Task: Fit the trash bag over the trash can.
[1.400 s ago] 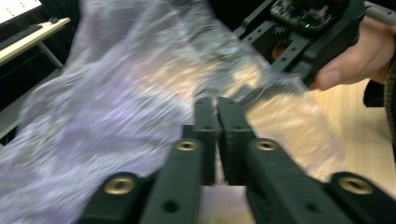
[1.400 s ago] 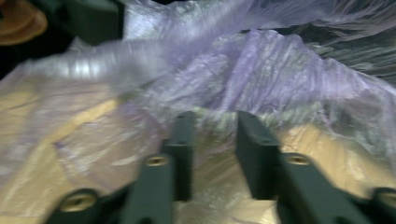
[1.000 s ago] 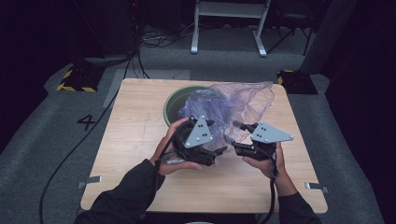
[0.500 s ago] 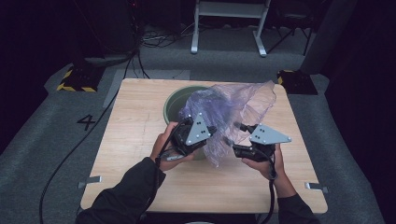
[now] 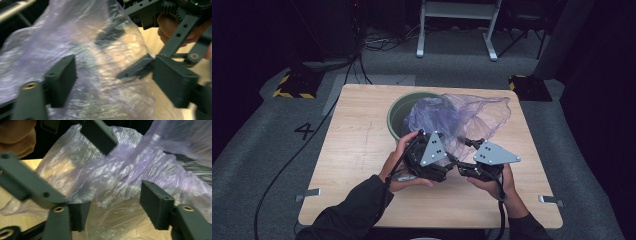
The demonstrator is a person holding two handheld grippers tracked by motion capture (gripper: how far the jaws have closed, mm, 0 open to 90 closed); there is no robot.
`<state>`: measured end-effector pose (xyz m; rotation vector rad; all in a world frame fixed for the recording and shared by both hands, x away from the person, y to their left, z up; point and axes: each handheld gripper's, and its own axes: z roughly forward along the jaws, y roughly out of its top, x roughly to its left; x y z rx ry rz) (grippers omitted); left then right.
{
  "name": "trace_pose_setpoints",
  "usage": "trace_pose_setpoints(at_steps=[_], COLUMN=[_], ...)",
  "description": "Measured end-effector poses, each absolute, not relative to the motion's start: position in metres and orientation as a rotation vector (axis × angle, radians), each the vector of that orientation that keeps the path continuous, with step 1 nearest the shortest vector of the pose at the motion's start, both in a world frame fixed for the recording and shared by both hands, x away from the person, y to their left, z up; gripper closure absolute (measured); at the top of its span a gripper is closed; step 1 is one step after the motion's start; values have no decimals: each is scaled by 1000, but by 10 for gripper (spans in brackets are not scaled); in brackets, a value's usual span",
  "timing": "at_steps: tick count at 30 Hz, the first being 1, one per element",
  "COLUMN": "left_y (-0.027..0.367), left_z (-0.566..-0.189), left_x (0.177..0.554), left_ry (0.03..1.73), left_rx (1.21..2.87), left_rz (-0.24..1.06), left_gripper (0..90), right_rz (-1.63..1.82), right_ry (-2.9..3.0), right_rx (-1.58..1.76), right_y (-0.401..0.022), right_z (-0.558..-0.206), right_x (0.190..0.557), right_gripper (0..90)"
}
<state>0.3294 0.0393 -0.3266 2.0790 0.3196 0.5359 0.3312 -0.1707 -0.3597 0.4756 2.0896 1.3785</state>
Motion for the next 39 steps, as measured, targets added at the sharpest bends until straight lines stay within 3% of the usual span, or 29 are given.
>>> trace_pose_setpoints(at_steps=[1,3,4,6,7,8,12,16,22,24,27,28,30,35,39], left_y=[40,43,45,48,49,51,60,70,83,79,71,67,58,38,37], left_z=[-326,-325,-324,-324,-323,-323,-322,-320,-319,-321,-322,-322,-322,-326,-332], left_x=[330,329,330,332,333,334,338,340,338,336,332,330,327,323,332], left_ry=[326,315,314,299,302,293,294,310,347,361,362,365,350,325,380], left_rx=[2072,2071,2075,2086,2084,2082,2066,2054,2026,2032,2031,2042,2041,2106,2164], left_rz=[534,550,547,544,545,550,561,567,590,591,580,584,570,625,637], left_gripper=[255,447,471,616,635,724,894,900,888,631,355,276,213,173,361], right_rz=[1366,1321,1322,1326,1323,1324,1335,1320,1338,1335,1343,1331,1320,1319,1301], right_ry=[2081,2072,2078,2079,2078,2078,2081,2080,2069,2073,2101,2103,2120,2144,2173], right_rx=[474,477,475,486,492,493,526,546,543,544,544,546,554,530,520], right_y=[-171,-172,-173,-176,-178,-179,-186,-186,-192,-196,-202,-202,-203,-202,-199], right_z=[-359,-359,-360,-362,-363,-363,-367,-370,-376,-378,-381,-382,-384,-390,-398], right_x=[329,329,330,331,331,331,333,340,347,348,348,347,348,350,352], right_gripper=[451,430,432,430,426,420,370,344,427,448,440,428,413,521,578])
